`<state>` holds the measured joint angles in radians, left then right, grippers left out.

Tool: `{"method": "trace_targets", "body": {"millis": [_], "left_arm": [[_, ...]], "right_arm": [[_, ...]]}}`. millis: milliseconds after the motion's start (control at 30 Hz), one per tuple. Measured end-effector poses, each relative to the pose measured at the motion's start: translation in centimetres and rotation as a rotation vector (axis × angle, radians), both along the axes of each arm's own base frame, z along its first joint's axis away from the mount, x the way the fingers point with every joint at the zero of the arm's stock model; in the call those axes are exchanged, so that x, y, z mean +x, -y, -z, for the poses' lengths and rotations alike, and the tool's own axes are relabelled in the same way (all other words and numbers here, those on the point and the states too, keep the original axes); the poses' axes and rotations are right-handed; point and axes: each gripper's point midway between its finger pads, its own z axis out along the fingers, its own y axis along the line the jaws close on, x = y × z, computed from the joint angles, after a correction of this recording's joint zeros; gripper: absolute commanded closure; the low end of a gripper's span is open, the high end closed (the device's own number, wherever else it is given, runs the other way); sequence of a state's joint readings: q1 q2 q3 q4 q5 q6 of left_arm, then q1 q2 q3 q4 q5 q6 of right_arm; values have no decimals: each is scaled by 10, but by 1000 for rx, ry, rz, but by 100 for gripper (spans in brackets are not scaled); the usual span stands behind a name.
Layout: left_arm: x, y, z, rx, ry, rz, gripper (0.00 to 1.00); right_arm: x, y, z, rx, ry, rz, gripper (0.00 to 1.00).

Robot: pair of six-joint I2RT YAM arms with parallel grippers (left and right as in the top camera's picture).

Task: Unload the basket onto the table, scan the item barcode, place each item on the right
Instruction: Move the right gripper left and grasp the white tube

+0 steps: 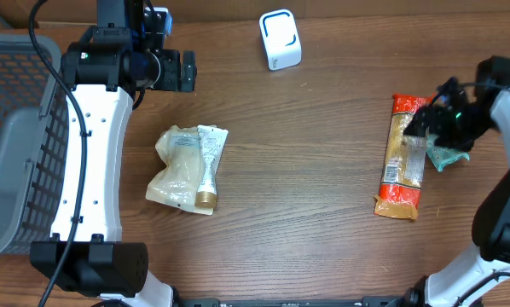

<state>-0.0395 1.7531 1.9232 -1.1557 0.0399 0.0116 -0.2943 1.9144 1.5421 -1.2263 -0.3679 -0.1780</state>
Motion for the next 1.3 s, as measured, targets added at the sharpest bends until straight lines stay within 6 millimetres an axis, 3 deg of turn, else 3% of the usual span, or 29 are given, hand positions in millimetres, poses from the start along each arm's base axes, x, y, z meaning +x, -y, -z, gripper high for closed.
{"method": "trace_targets", "body": {"millis": [133,200,267,433,567,700,833,933,1100,1300], "left_arm": [[0,0,0,0,0,0,1],[0,0,0,0,0,-1,1],[0,0,0,0,0,-1,1],[0,0,0,0,0,-1,0],[0,0,0,0,0,-1,1],[0,0,0,0,0,-1,0],[0,0,0,0,0,0,0],[0,0,0,0,0,-1,0],[0,0,0,0,0,-1,0],[0,0,0,0,0,0,0]], "right_arm": [[37,-15,-58,106,164,1,0],[57,-42,-86,189,270,-47,0],[62,-63,-92,228,295,-90,0],[67,-166,-98,323,355,-310,0],[54,-260,-79,395,332,-458,0],[32,-343,-39,402,258,-541,0],[8,-398,-6,339,213,-553,14],[-4,-423,4,282,212,-528,28],[-14,-444,13,211,219,-456,37],[-37,-452,37,152,145,-445,36]]}}
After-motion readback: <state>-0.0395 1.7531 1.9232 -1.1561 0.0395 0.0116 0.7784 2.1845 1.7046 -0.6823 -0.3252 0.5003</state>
